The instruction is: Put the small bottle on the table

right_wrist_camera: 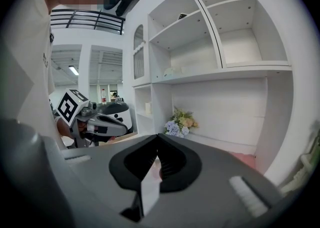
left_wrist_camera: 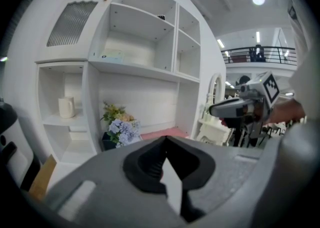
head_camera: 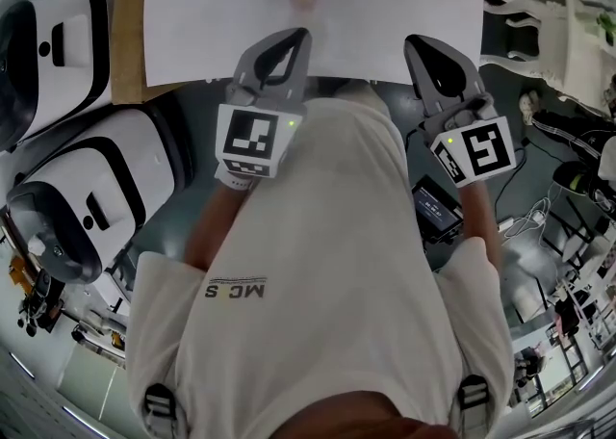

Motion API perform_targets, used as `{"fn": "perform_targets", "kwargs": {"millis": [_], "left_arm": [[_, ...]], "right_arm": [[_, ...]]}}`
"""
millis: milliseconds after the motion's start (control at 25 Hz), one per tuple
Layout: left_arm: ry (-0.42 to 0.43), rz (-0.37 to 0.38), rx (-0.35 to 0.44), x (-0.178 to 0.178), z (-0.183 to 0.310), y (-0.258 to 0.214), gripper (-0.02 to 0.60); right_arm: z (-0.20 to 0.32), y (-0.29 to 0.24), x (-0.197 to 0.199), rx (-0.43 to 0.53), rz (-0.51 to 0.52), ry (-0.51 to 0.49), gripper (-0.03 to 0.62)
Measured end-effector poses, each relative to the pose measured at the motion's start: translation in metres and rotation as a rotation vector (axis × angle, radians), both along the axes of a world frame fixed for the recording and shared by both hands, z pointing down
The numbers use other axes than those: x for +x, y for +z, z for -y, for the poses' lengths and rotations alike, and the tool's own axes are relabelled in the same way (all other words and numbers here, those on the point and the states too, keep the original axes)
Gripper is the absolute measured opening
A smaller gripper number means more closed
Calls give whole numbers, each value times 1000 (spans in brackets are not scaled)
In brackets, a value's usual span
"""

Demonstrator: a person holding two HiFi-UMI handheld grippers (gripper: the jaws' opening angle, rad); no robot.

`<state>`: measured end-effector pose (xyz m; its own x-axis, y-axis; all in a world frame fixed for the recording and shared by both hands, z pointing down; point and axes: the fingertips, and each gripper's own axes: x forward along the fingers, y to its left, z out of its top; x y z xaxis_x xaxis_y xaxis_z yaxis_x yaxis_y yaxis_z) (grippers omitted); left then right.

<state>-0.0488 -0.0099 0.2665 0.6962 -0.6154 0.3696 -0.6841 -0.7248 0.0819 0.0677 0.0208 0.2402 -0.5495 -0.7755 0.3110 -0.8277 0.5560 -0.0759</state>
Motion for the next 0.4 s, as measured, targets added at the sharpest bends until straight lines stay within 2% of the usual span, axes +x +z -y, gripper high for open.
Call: {"fn": "perform_targets", "kwargs": {"millis": [400], "left_arm": [[20, -12, -28, 8, -18, 6, 2]], "right_arm": [[-18, -1, 8, -17, 3, 36, -2]]}}
